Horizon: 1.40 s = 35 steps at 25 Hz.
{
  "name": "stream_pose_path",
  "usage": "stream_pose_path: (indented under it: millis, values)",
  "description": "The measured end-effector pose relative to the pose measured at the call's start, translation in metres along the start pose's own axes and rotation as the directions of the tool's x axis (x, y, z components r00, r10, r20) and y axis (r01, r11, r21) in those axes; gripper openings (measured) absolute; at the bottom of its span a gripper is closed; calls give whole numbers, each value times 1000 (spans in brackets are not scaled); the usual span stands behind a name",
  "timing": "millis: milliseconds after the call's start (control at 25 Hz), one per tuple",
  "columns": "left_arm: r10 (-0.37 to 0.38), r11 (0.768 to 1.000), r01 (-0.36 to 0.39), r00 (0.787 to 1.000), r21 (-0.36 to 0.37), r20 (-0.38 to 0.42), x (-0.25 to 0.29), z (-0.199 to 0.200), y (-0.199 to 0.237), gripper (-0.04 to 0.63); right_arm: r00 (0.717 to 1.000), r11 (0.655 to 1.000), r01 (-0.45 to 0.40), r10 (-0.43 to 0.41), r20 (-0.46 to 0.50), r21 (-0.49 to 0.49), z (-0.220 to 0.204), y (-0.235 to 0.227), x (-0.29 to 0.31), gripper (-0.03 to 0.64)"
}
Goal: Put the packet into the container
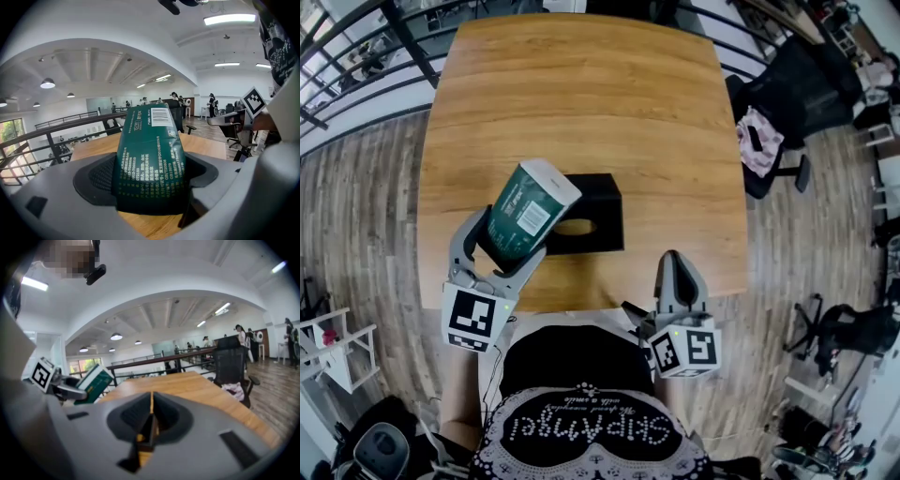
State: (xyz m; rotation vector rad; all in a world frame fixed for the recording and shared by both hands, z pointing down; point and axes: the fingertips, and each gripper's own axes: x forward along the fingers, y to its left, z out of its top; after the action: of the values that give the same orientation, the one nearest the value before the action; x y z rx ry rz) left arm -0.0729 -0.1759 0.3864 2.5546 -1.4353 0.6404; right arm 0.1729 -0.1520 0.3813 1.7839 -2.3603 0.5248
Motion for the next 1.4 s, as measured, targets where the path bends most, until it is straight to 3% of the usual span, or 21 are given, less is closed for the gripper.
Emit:
stream_pose_path:
  millis: [280, 640, 1160, 1400]
  values:
    - [-157, 980, 164, 985, 114, -68, 43, -6, -30, 445, 999, 998, 49, -49, -2, 25, -1, -20, -4, 38]
    - [-289, 927, 328, 934, 183, -210, 76, -48, -67, 445, 995, 994, 102, -102, -16, 48, -8, -41, -10, 38]
    - [-349, 835, 465, 860, 294, -372, 99, -90, -82, 446, 992, 990, 126, -125, -26, 57, -10, -45, -12, 38]
    - [-377, 781, 539, 810, 315, -450, 108, -108, -91, 446, 992, 991, 125, -124, -32, 56, -10, -48, -9, 38]
